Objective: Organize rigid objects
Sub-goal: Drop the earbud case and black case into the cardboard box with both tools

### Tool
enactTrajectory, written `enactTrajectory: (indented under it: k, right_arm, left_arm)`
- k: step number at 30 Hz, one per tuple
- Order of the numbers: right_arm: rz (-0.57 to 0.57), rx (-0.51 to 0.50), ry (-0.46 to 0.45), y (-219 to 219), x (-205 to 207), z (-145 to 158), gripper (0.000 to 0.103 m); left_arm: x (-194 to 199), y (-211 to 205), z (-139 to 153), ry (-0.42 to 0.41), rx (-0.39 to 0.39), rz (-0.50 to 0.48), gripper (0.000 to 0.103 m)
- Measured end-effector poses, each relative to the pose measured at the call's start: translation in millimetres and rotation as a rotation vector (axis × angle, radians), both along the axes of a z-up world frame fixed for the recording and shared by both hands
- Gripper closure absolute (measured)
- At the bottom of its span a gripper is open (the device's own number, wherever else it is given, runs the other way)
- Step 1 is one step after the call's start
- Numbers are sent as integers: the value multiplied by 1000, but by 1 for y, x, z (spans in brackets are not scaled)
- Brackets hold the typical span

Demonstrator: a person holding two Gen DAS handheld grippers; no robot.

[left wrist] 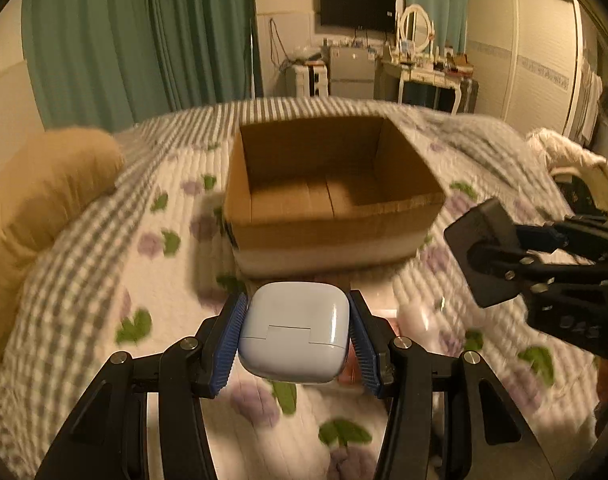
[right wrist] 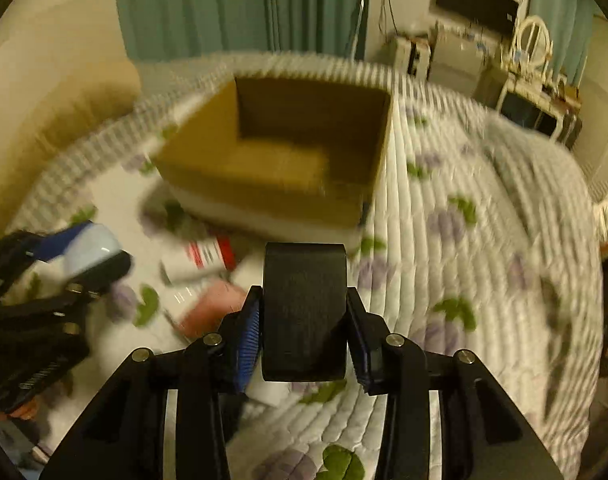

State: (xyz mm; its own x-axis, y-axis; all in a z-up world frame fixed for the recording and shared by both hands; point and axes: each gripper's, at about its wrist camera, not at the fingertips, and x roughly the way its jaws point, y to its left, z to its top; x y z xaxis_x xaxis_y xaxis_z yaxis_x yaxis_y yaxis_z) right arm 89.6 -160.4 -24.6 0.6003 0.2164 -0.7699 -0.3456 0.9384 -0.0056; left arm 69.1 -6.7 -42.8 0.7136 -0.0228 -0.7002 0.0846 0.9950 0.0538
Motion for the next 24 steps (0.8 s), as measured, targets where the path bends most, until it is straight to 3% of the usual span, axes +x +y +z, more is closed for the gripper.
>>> enactTrajectory:
  k: [2,6,11,17,24]
  right_arm:
    - [7,-4,-50,6,5,25,64]
    - [17,12,-126,17,30,73,64]
    - [-1,10,-170,27,72,97,64]
    - [-34,6,-141,37,126,76,64]
    - [-50,39,-47,33,166,30,64]
  left_arm:
    - [14,1,17,-30,-10,-9,51]
    - [50,-1,45,-123,51,18,51]
    - [108,5,63,-136,20,2,51]
    - [166,1,33,-49,46,-5,51]
    - [189,-3,-15,24,47,-8,51]
